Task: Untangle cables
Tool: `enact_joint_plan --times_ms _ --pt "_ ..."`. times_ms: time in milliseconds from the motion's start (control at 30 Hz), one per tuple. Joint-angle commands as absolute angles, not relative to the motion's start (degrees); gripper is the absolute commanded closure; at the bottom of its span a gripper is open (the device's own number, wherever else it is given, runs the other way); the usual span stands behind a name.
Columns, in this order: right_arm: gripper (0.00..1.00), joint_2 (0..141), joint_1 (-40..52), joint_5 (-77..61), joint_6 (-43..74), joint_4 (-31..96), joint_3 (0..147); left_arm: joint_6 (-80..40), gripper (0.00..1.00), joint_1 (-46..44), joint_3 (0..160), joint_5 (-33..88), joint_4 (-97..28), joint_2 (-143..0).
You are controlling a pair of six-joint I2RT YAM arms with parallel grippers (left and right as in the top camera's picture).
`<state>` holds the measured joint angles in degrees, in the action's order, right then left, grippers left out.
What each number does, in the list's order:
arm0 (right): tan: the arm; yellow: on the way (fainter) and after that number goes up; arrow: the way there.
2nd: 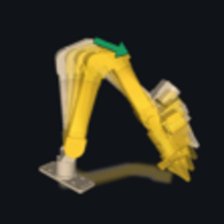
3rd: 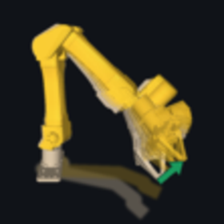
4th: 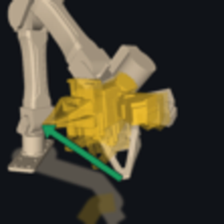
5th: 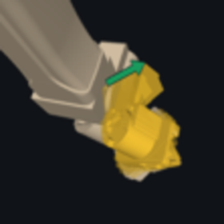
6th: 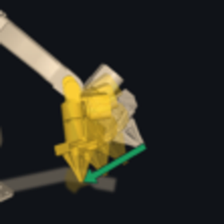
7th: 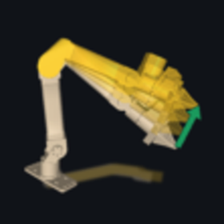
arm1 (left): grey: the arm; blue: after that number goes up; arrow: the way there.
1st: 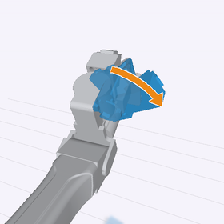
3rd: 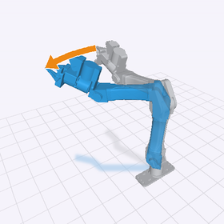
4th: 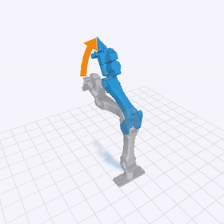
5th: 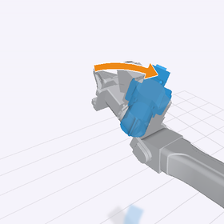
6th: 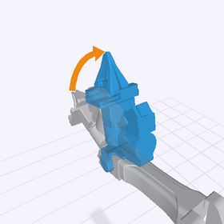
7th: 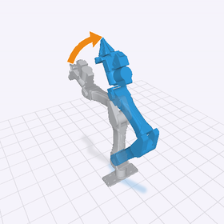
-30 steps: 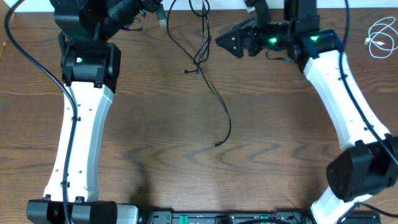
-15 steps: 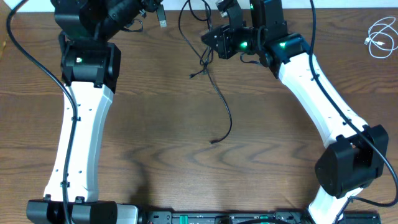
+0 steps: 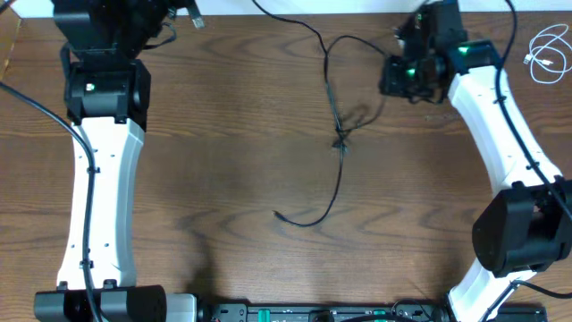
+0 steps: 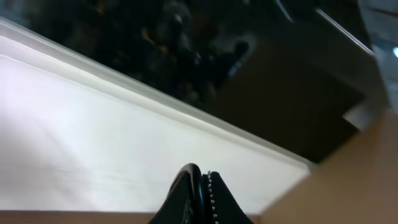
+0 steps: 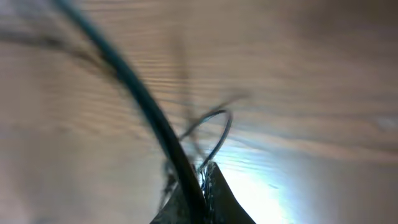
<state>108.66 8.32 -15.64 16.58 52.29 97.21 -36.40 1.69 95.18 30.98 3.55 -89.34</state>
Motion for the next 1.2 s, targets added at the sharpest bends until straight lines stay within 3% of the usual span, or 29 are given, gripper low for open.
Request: enact_joint_plan --times_ms 0,700,933,1167 --pt "0.99 107.18 6.66 -10.66 18.46 52.75 94.11 -34.89 0.93 3.22 96.25 25.85 3.99 -87.85" --pt "0.99 107.22 -0.84 0.6 23.79 44.01 73.97 -34.46 0.93 7.62 98.32 6.37 16.01 -82.11" --pt "0.99 107.22 -7.33 0.3 23.7 40.86 69.67 -33.01 0.92 10.37 98.41 6.37 15.68 -79.72" --pt "0.99 107.2 -9.82 -9.82 14.83 36.93 69.73 -32.95 0.93 11.25 98.41 4.34 14.5 -79.77"
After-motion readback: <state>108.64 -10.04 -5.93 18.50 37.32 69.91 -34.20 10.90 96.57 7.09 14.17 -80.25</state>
